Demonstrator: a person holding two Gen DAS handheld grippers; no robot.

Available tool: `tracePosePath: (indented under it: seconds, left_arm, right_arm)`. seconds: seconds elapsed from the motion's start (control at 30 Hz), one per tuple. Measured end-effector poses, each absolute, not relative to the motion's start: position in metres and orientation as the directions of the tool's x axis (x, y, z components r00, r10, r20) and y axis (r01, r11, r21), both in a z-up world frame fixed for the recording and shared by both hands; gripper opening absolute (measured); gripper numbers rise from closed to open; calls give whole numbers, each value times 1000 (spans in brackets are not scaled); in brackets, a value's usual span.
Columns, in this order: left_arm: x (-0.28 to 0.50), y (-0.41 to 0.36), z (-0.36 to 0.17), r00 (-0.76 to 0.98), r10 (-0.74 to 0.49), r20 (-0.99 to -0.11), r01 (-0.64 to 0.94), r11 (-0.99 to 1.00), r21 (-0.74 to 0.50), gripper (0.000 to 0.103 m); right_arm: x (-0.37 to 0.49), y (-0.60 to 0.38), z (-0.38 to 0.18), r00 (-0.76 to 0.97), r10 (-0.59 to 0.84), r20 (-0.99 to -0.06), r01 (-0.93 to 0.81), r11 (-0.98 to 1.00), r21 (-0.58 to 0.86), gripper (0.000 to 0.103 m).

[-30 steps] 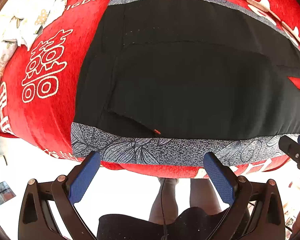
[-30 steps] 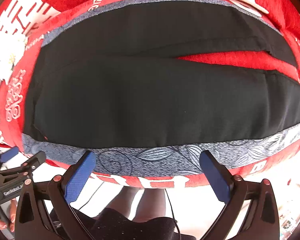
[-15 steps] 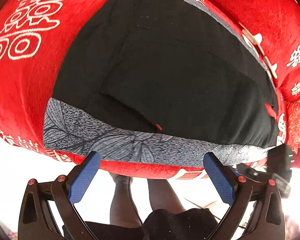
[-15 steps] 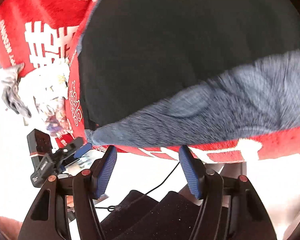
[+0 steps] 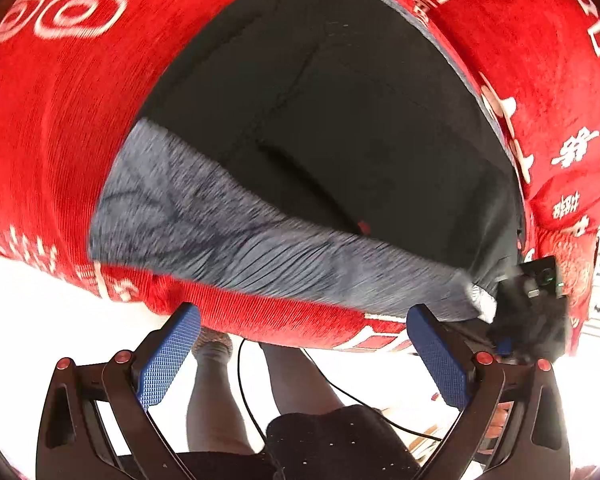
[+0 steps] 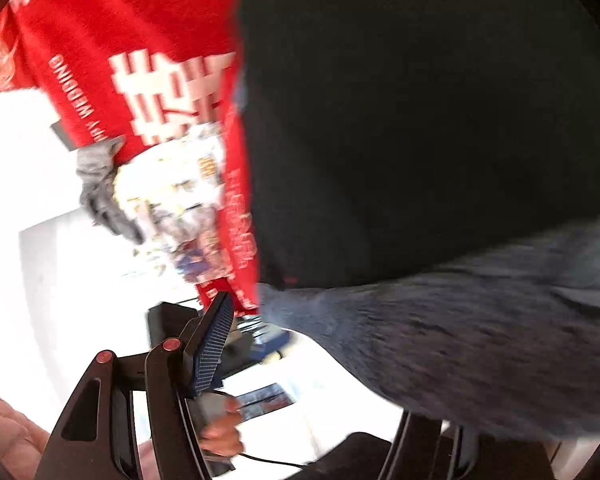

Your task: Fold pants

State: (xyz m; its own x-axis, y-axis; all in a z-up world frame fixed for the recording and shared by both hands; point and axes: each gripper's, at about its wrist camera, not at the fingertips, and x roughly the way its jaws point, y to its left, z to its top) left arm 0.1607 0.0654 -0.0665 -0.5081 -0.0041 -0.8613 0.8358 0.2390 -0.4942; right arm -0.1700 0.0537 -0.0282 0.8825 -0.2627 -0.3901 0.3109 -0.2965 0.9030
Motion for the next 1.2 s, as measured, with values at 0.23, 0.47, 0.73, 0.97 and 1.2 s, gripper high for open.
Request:
tracePosePath:
  seconds: [0.23, 0.47, 0.73, 0.97, 1.2]
  left_arm:
    - [169, 57, -72, -588, -151, -795, 710, 374, -597, 103]
    - [168, 40, -81, -532, -107, -840, 755, 389, -528, 69]
    - [178, 39, -74, -528, -43, -848, 796, 323, -512, 24]
    - [183, 28, -42, -502, -49, -863, 821, 285, -494, 18]
    - [175, -18, 27, -481, -213, -851, 822, 228, -521, 19]
  right_arm:
    - [-165, 34, 1, 891, -252, -379, 322, -238, 916, 71]
    - [-190, 68, -25, 831, -246, -499, 410, -337, 848, 71]
    - [-259, 137, -37, 718, -489, -496, 204, -533, 821, 54]
    - [-274, 137, 3, 637, -531, -558, 248, -544, 801, 5]
    - [-288, 41, 69, 683, -461, -567, 454, -340, 823, 5]
